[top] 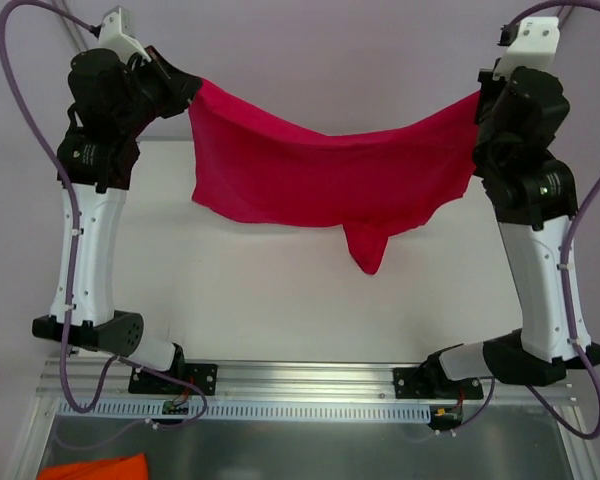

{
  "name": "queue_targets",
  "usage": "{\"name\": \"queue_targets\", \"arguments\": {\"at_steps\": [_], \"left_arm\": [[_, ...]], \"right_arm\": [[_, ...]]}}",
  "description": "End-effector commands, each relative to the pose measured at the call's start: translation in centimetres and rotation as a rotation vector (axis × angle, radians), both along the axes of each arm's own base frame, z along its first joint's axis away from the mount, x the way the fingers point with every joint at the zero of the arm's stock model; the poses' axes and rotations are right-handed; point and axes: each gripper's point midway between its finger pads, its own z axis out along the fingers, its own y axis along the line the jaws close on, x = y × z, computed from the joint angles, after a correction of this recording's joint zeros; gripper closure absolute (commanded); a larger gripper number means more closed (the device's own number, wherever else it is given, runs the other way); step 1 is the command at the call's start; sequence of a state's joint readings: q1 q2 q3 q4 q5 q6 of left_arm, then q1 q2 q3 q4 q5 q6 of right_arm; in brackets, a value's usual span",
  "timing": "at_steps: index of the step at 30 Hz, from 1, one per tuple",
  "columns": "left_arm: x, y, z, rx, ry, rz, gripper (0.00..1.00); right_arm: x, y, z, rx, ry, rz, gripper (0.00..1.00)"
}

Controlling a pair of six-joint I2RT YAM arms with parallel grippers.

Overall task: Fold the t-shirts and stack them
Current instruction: Flatten out the tshirt

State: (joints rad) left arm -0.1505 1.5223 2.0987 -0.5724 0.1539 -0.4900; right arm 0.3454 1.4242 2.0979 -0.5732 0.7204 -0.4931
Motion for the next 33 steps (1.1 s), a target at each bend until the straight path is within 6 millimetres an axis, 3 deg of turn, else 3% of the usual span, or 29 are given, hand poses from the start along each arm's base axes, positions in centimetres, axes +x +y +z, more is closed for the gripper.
{"name": "queue_targets", "arguments": {"at_steps": [1,6,9,11,12,14,18,23,27,29,33], "left_arm": [[-2.8,-0.1,2.0,0.039,-0.089,-0.046,1.00],[-6.3,-0.9,2.6,0.035,-0.133,-0.113,1.00],[-8.6,-1.2,3.5,0.034,-0.165,-0.158,1.00],[-10.4,-1.6,4.2,0.034,-0.189,-0.194,1.00],[-10.9,-1.6,4.3,0.034,-0.194,-0.201,1.00],[-12.6,-1.6,5.0,0.031,-0.223,-0.218,1.00],[-15.4,-1.9,6.4,0.015,-0.278,-0.260,1.00],[-17.4,-2.3,7.4,0.004,-0.312,-0.305,1.00],[-17.9,-2.6,7.8,-0.020,-0.320,-0.322,1.00],[-16.9,-2.5,7.1,-0.032,-0.295,-0.304,1.00],[-10.5,-3.8,2.6,-0.078,-0.144,-0.306,1.00]], "right_arm": [[-5.2,-2.2,4.5,-0.010,-0.143,-0.068,0.99],[-9.5,-2.0,3.9,0.059,-0.181,-0.003,0.99],[-12.1,-1.2,1.8,0.166,-0.177,0.108,0.99],[-12.8,-0.3,-0.5,0.210,-0.137,0.180,0.99],[-14.4,-0.7,-0.5,0.260,-0.166,0.202,0.99],[-15.4,-0.4,-1.8,0.277,-0.140,0.242,0.99],[-19.0,-2.2,-1.3,0.319,-0.187,0.261,0.99],[-22.0,-4.3,-0.4,0.336,-0.242,0.238,0.99],[-22.0,-4.3,-0.7,0.338,-0.191,0.225,0.99],[-20.3,-3.7,-1.2,0.314,-0.155,0.206,0.99],[-14.4,-0.1,-3.7,0.239,-0.020,0.215,0.99]]}}
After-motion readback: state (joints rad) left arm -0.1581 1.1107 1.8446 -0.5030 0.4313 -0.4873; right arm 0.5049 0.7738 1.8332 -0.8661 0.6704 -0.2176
